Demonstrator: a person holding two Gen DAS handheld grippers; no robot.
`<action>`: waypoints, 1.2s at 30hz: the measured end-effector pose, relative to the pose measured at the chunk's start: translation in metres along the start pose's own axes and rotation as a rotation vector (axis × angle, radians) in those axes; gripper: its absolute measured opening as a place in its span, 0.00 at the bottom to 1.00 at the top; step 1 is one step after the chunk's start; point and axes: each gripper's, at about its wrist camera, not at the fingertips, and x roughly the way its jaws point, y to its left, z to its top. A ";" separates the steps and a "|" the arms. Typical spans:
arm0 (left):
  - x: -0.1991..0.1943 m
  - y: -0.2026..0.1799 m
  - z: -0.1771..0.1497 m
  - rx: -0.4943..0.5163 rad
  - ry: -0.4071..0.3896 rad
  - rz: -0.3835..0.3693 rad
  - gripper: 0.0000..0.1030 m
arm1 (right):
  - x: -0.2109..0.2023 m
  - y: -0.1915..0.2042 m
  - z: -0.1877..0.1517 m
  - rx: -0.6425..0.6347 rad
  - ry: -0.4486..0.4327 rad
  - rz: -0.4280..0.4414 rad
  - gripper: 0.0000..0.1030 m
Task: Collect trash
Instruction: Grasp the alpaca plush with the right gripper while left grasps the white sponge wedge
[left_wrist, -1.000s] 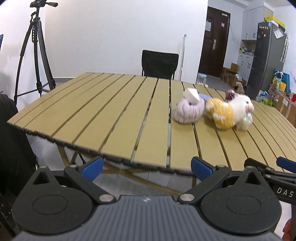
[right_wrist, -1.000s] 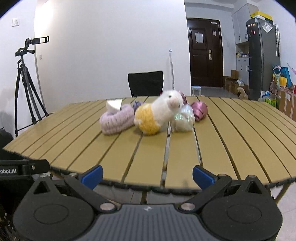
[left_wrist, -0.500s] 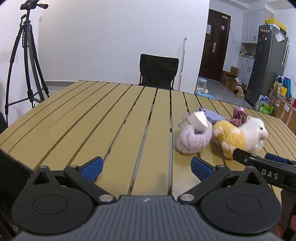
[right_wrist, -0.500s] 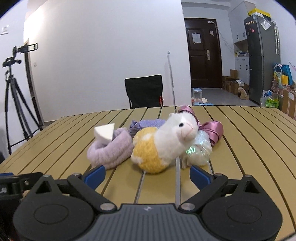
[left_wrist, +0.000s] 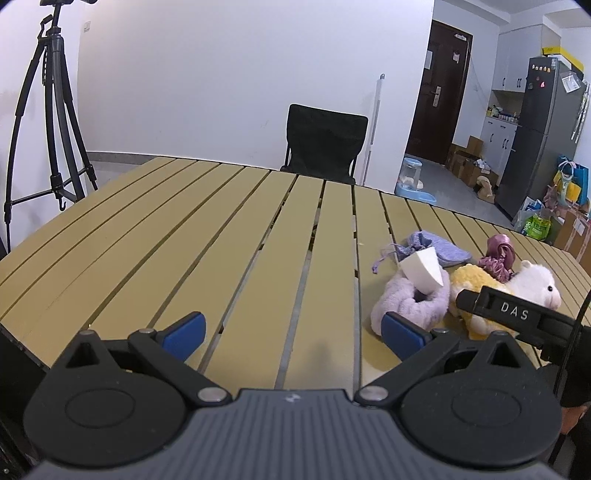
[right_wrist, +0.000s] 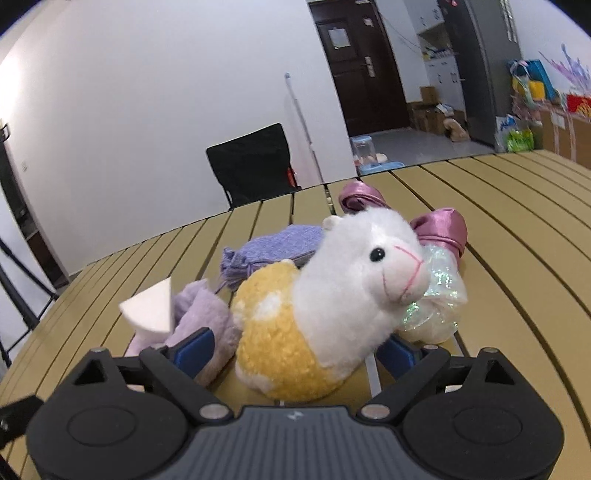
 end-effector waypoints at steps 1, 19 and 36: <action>0.001 0.000 0.000 0.001 0.001 0.003 1.00 | 0.002 0.000 0.000 0.004 0.001 -0.001 0.90; 0.005 0.007 0.008 -0.002 -0.019 0.017 1.00 | -0.003 0.000 0.001 0.027 -0.036 0.000 0.60; 0.005 -0.045 0.020 0.054 -0.091 -0.043 1.00 | -0.070 -0.022 0.005 -0.013 -0.157 -0.001 0.60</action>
